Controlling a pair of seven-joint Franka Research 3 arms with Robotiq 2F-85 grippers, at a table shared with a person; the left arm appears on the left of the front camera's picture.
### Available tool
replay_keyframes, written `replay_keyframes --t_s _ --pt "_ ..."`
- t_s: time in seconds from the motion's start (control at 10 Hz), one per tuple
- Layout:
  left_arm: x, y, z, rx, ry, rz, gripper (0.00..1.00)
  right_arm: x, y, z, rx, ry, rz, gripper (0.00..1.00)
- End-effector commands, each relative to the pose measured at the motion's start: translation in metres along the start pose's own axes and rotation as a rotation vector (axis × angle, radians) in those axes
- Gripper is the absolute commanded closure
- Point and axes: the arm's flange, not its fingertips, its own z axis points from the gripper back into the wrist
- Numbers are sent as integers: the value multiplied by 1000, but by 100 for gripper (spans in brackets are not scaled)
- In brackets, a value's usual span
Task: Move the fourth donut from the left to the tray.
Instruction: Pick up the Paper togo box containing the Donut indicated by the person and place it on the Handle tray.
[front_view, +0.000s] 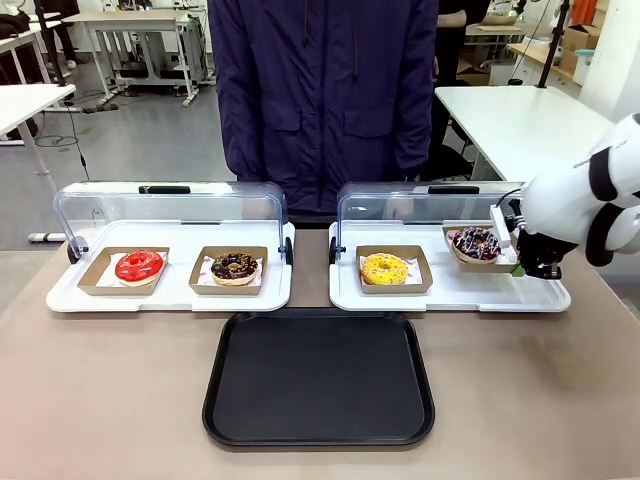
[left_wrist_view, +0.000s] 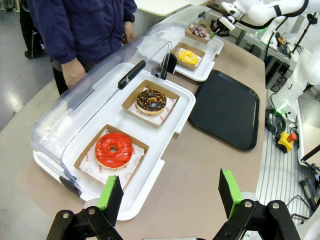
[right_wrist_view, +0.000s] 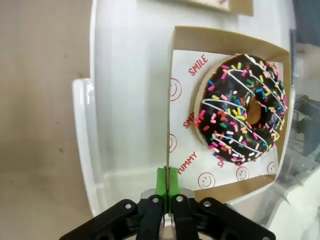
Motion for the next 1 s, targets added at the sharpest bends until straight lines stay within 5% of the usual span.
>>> replay_keyframes --t_s 0.0,0.5,0.9 --pt "0 -3 -1 -1 -9 -9 0 17 16 29 -15 16 -22 98" --pt "0 -3 -1 -1 -9 -9 0 76 48 79 -9 13 -165 98" --pt "0 -3 -1 -1 -9 -9 0 154 79 71 24 18 -130 98"
